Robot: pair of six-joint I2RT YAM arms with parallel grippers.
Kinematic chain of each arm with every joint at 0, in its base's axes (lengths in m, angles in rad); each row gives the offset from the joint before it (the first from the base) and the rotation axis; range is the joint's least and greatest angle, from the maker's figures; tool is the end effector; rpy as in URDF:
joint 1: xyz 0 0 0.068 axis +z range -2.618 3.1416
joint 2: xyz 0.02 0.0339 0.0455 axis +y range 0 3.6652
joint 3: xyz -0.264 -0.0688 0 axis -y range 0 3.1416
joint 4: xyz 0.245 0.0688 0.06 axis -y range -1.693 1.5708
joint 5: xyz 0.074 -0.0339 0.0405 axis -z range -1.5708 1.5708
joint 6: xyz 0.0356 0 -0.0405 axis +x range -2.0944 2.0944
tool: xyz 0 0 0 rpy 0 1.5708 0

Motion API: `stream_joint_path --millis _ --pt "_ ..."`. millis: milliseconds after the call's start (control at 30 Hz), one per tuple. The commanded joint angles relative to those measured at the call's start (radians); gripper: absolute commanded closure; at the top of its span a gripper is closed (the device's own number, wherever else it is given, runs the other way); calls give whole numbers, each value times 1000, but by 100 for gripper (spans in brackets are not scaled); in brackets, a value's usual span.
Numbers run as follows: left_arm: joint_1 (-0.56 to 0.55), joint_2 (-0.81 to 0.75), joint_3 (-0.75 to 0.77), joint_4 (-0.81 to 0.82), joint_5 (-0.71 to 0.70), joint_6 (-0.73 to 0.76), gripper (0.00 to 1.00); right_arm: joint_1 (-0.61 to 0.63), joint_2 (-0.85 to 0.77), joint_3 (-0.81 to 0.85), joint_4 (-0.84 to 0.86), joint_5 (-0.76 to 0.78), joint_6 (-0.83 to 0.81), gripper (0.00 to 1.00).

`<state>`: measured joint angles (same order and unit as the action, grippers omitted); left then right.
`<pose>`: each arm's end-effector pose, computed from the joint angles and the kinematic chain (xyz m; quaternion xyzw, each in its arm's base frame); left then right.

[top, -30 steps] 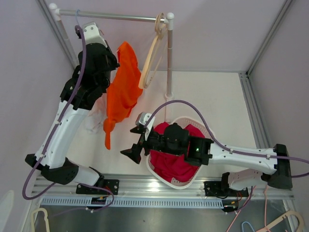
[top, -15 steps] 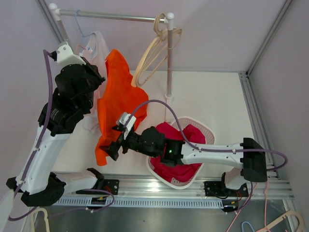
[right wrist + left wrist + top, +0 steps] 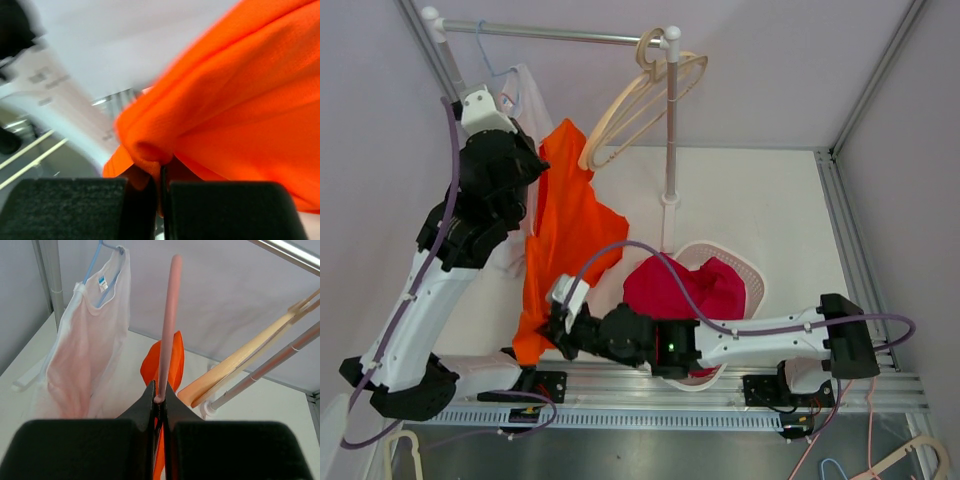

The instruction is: Remove the t-shirt from the hanger

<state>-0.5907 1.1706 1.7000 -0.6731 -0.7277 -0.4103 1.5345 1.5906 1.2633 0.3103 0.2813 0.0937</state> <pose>0.1775 -0.0905 0.5178 -0.1683 0.7247 -0.0575 0.6658 0.0238 0.3841 0.3537 -0.3919 0.5955 0.4361 0.5492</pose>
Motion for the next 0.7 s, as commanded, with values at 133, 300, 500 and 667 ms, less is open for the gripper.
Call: stream_joint_path --millis 133,300,500,667 --pt "17 165 165 138 -19 106 99 231 -25 -51 -39 104 134 100" --pt "5 209 456 -253 196 -27 100 115 -1 -116 -108 237 236 100" --pt "-49 -358 -118 -249 514 -47 99 -134 -170 -160 -137 150 252 100" --pt "-49 -709 -310 -508 496 -113 99 -214 -179 -72 -239 167 204 100"
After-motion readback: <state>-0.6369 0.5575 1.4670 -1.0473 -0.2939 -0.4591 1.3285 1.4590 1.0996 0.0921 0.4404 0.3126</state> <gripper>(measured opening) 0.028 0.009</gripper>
